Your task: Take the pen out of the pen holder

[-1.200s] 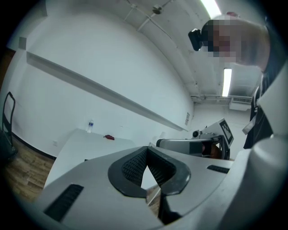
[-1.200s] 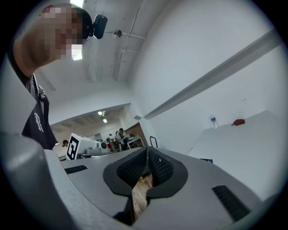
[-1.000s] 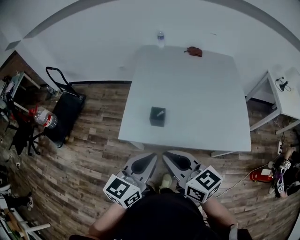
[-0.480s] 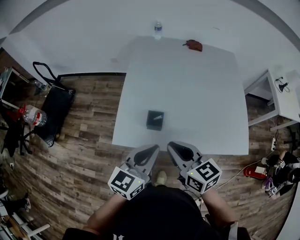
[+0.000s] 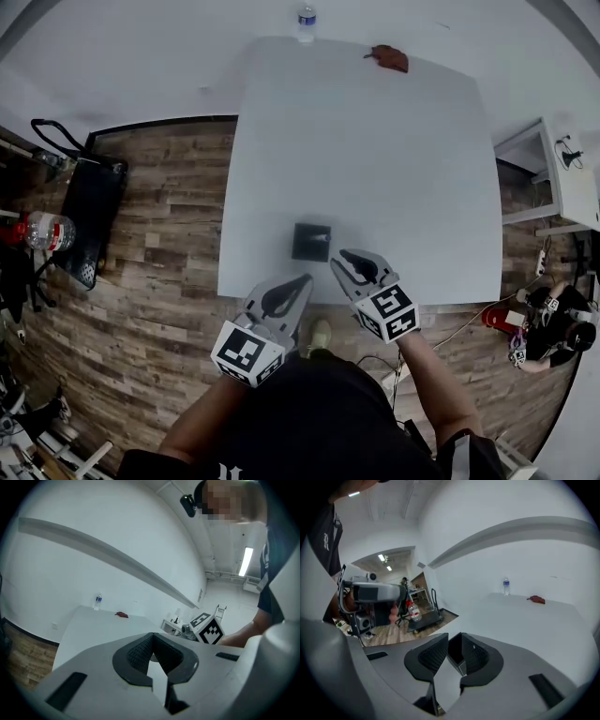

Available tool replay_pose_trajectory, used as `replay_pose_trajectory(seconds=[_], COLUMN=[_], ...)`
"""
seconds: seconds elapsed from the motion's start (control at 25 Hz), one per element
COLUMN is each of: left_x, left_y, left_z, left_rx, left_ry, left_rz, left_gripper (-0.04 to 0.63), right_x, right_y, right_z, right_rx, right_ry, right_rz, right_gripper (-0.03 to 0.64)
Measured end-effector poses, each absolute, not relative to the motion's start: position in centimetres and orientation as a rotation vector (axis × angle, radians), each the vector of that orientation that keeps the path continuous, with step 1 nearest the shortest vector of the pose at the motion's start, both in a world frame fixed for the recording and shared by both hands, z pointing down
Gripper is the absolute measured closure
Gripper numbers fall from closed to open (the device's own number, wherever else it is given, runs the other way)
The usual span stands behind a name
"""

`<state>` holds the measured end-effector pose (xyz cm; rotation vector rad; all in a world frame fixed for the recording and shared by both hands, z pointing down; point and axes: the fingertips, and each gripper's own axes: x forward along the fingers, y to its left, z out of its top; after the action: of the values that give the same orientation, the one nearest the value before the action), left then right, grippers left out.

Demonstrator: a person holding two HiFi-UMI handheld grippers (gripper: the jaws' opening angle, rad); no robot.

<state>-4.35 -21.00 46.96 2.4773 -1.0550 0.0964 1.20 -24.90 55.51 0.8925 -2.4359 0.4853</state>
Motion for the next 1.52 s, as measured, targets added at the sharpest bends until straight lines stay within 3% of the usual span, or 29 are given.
replay_pose_trajectory(seconds=[0.8, 1.52], left_x=[-7.5, -6.8], left_y=[-24.1, -23.7], left_z=[50.2, 50.0], left_rx=[2.388, 2.413], left_ry=[-1.022, -1.005], left_rz=[0.122, 0.11], left_gripper=[0.589, 0.589], right_x=[-0.3, -0.4], right_y=[-27.6, -26.9], right_z=[65.5, 63.1], right_rx=[0.575, 0.541], right_ry=[-2.106, -2.073], right_rz=[0.072, 0.105], right_gripper=[0.523, 0.539])
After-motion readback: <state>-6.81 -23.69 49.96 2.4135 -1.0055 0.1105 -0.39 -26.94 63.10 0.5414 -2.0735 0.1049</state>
